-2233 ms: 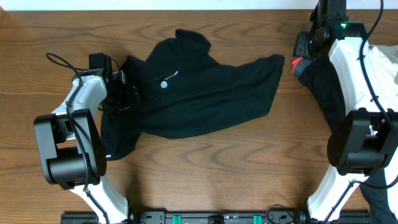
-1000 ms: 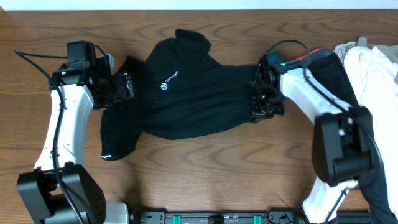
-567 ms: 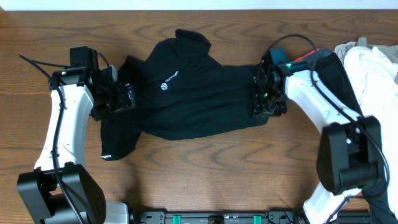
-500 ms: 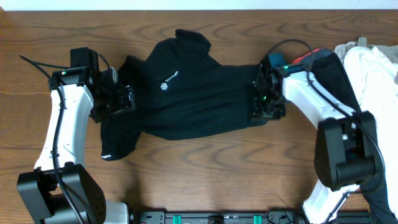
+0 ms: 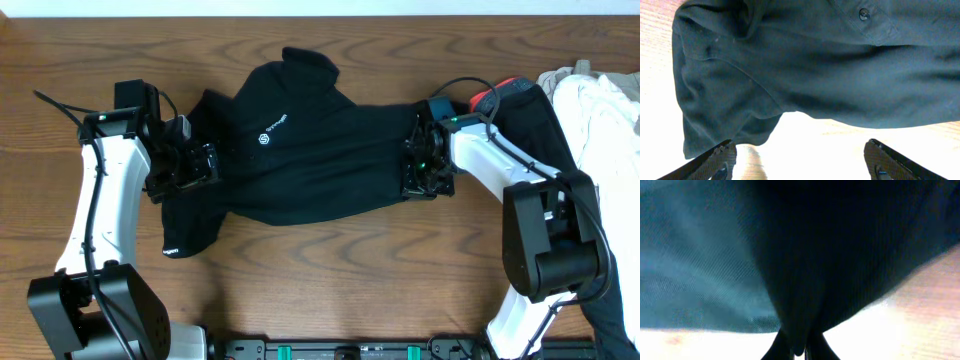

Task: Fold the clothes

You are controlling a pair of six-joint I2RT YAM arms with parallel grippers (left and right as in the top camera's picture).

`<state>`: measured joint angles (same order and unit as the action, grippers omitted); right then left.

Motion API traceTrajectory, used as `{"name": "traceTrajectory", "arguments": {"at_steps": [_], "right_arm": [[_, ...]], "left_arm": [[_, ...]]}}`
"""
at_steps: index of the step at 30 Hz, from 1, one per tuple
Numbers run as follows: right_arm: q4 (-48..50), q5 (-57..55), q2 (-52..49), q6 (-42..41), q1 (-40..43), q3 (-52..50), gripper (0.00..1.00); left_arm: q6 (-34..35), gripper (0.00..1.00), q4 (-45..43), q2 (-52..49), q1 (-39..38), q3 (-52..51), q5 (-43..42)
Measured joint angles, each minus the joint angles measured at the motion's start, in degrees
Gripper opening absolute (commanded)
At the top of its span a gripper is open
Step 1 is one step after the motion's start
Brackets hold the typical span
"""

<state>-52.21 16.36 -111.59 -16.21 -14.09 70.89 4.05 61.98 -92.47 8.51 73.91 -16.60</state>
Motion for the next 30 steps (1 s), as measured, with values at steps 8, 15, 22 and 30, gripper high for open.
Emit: {"name": "traceTrajectory", "arguments": {"at_steps": [8,15,22,30], "right_arm": [[-22.34,3.63,10.95,5.79,-0.02,7.04,0.01],[-18.10,2.93,21.18,6.32,0.09,8.66,0.02],[-1.53,1.68,15.43,4.59,1.55,8.66,0.03],[10.93,4.39,3.45,1.92,1.60,8.66,0.01]], "left_arm": [[0.00,0.84,-0.04,0.00,0.00,0.00,0.00],[0.00,0.84,-0.87,0.00,0.00,0.00,0.00],[0.00,0.84,-0.96,0.00,0.00,0.00,0.02],[0.00,0.84,-0.98,0.00,0.00,0.00,0.02]]}}
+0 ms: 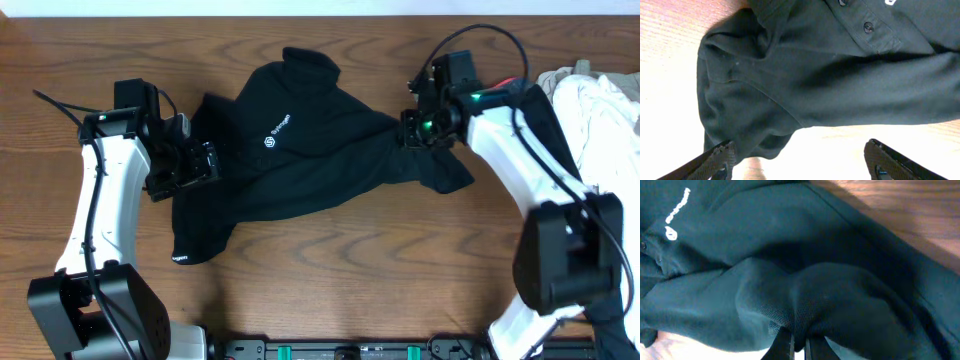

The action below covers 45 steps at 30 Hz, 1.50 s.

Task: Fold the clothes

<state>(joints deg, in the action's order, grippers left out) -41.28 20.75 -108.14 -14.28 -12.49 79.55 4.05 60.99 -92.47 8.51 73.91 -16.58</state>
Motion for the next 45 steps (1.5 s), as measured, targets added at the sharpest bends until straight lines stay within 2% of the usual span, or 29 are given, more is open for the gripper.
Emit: {"name": "traceTrajectory", "arguments": {"at_steps": [4,7,13,17,21,25,27,29,33,35,36,38,42,45], "right_arm": [[-3.93,3.58,-0.90,1.42,0.00,-0.02,0.01],[-11.63,6.14,1.09,3.58,0.00,-0.07,0.01],[-35.71,8.94,15.19,7.61,-0.13,-0.17,0.01],[-42.69,9.86,23.56,9.62,-0.55,-0.11,0.03],[-38.05,9.88,26.21,10.56,-0.66,-0.09,0.08],[-25.55,9.11,23.65,9.84,-0.66,-0.09,0.12],[-18.18,8.68,20.63,8.57,-0.66,-0.07,0.12],[-11.19,8.31,16.46,6.75,-0.66,0.00,0.19],[0.94,7.78,7.06,2.80,-0.66,0.00,0.19],[5.70,7.74,2.40,0.68,-0.63,0.02,0.34],[7.21,7.72,0.09,-0.20,-0.59,0.02,0.38],[7.15,7.74,-2.93,-1.42,-0.28,0.00,0.50],[2.73,8.09,-4.37,-1.14,1.16,-0.13,0.59],[-0.46,8.37,-3.74,0.83,3.08,-0.11,0.59]], "left_arm": [[-0.02,0.84,0.09,0.00,0.00,0.00,-0.02],[-0.04,0.84,0.13,0.00,0.00,0.00,-0.04],[-0.50,0.84,0.11,0.00,0.00,0.00,-0.04],[-0.87,0.84,0.07,0.00,0.00,0.00,-0.02],[-0.90,0.84,-0.24,0.00,0.00,0.00,0.00],[-0.92,0.84,-0.57,0.00,0.00,0.00,0.00],[-0.92,0.84,-0.61,0.00,0.00,0.00,0.00],[-0.92,0.84,-0.61,0.02,0.00,0.00,0.02],[-0.92,0.84,-0.66,0.00,0.00,0.02,0.02],[-0.92,0.84,-0.59,0.00,0.00,0.02,0.00],[-0.92,0.84,-0.39,0.00,0.00,0.02,0.00],[-0.94,0.84,0.70,0.00,0.00,0.02,0.00],[-1.07,0.84,5.05,0.00,0.00,0.00,0.02],[0.20,0.84,5.79,0.02,0.00,-0.63,-0.02]]}}
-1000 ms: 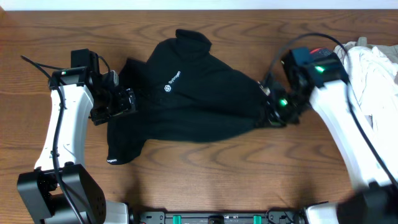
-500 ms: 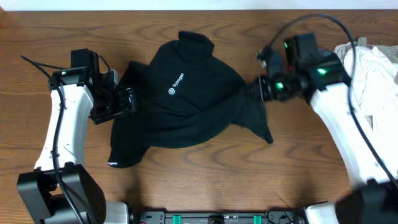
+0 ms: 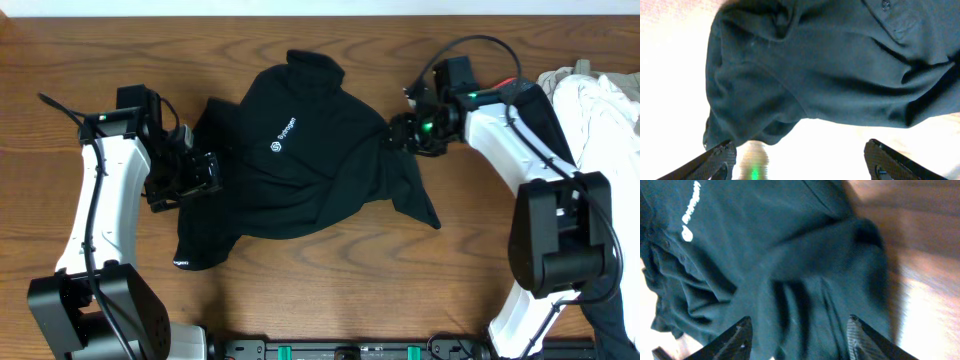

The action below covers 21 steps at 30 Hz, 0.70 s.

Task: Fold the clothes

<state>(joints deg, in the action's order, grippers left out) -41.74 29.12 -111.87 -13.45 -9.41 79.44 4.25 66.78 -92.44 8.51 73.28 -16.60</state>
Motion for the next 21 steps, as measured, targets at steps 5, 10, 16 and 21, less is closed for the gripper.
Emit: {"name": "traceTrajectory", "arguments": {"at_steps": [5,10,16,21], "right_arm": [[-4.81,0.00,3.30,2.34,3.28,0.00,0.62],[-5.88,0.04,7.82,3.67,5.51,0.00,0.63],[-6.08,0.02,9.29,4.11,6.49,0.00,0.64],[-6.73,0.02,9.29,4.13,6.51,0.00,0.64]], "left_arm": [[4.35,0.76,-0.11,0.09,0.00,-5.44,-0.04],[7.72,0.70,-2.78,0.09,-0.96,-13.70,-0.17],[9.05,0.67,-12.11,0.09,-5.81,-21.44,-0.17],[10.43,0.66,-18.05,0.09,-8.92,-25.75,2.60]]}}
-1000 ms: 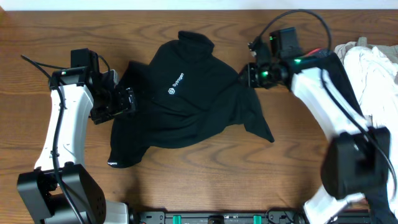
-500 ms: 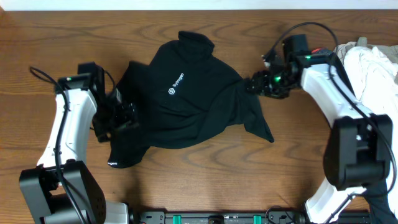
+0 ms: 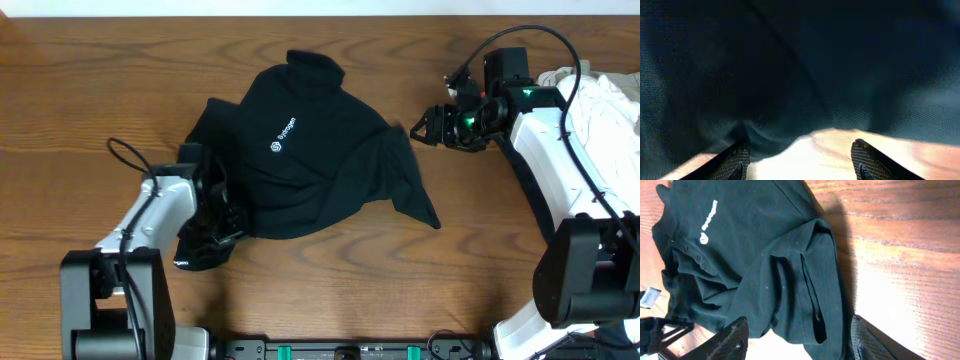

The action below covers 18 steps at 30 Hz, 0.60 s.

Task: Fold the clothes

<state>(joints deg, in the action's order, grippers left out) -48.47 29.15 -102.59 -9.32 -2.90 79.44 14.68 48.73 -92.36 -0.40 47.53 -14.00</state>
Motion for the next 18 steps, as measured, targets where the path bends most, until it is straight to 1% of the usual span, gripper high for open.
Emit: {"name": "traceTrajectory", "arguments": {"at_steps": [2,3,4,8,9,10,13,15,18], "right_arm": [[-0.22,0.00,0.00,0.00,0.00,0.00,0.64],[-0.22,0.00,0.00,0.00,-0.02,0.00,0.64],[-0.26,-0.02,0.00,0.00,-0.02,0.00,0.64],[-0.31,-0.02,0.00,0.02,-0.02,0.00,0.64],[-0.31,-0.02,0.00,0.02,-0.02,0.00,0.64],[-0.33,0.00,0.00,0.02,0.00,0.00,0.64],[-0.35,0.00,0.00,0.02,0.00,0.00,0.63],[-0.37,-0.02,0.00,0.02,0.00,0.00,0.63],[-0.59,-0.17,0.00,0.22,0.00,0.00,0.62]], "left_arm": [[0.61,0.62,-1.33,0.00,-0.04,-1.11,2.05],[0.83,0.57,-1.88,0.00,-0.04,-1.51,2.91],[0.96,0.49,-2.67,0.00,-0.04,-2.12,3.82],[1.88,0.25,-4.26,0.57,-0.02,-3.32,5.86],[2.16,0.11,-4.59,0.68,-0.04,-3.45,6.21],[2.19,0.06,-4.85,0.76,-0.04,-3.50,6.56],[1.88,0.06,-4.22,0.85,-0.04,-3.13,6.51],[1.86,0.06,0.57,0.87,-0.04,-1.22,5.57],[1.46,0.06,9.64,1.66,-0.04,6.03,4.76]]}}
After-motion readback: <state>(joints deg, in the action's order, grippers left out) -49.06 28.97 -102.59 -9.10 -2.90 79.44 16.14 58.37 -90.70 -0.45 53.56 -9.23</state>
